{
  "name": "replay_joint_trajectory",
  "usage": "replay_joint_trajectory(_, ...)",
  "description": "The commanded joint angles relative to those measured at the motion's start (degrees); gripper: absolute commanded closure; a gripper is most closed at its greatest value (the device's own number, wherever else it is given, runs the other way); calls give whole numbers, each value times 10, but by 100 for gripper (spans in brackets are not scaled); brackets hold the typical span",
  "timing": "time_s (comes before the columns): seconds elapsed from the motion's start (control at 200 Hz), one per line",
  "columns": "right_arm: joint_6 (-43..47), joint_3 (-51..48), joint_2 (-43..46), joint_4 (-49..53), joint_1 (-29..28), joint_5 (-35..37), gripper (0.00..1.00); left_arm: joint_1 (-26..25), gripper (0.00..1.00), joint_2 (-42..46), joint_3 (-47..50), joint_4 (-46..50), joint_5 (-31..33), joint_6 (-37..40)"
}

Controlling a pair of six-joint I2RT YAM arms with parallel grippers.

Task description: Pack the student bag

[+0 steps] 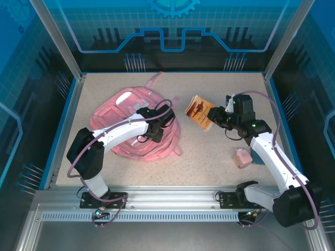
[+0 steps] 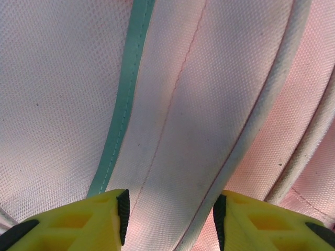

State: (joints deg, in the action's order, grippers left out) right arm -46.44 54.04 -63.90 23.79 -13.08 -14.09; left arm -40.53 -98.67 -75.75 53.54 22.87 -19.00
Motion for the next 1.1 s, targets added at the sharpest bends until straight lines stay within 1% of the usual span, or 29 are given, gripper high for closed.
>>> replay_joint_trajectory(0.0,3,-4,15,-14,5,-8,77,0,48,-15,-14,23,6,12)
replay_joint_trajectory(0.135,1,-6,16,-16,6,-8,77,-1,48,-31,-17,28,9,10)
replay_joint_trajectory(0.24,-1,-8,17,-17,7,-9,77,0,50,-40,-20,31,15,10)
replay_joint_trajectory(0.31,-2,-9,18,-16,7,-10,77,-1,55,-43,-22,34,20,8)
replay_joint_trajectory(0.41,-3,-10,20,-16,6,-10,77,-1,67,-37,-25,34,35,6)
replay_joint_trajectory(0.57,-3,-8,25,-12,8,-14,77,-1,83,9,-40,30,67,5)
replay_joint_trajectory(0.665,7,-4,29,8,9,-26,77,-1,89,56,-46,13,94,12)
replay_joint_trajectory(0.75,20,0,34,36,11,-38,77,0,91,101,-46,-14,115,17)
replay_joint_trajectory(0.85,32,-1,37,59,13,-75,77,2,92,149,-42,-56,134,24)
replay_joint_trajectory(0.97,34,-10,34,43,10,-161,78,14,93,190,-39,-102,145,26)
replay_joint_trajectory(1.015,30,-15,28,25,1,-196,78,19,93,200,-41,-118,143,26)
replay_joint_trajectory(1.096,25,-13,12,6,-23,-219,78,25,93,209,-49,-138,124,26)
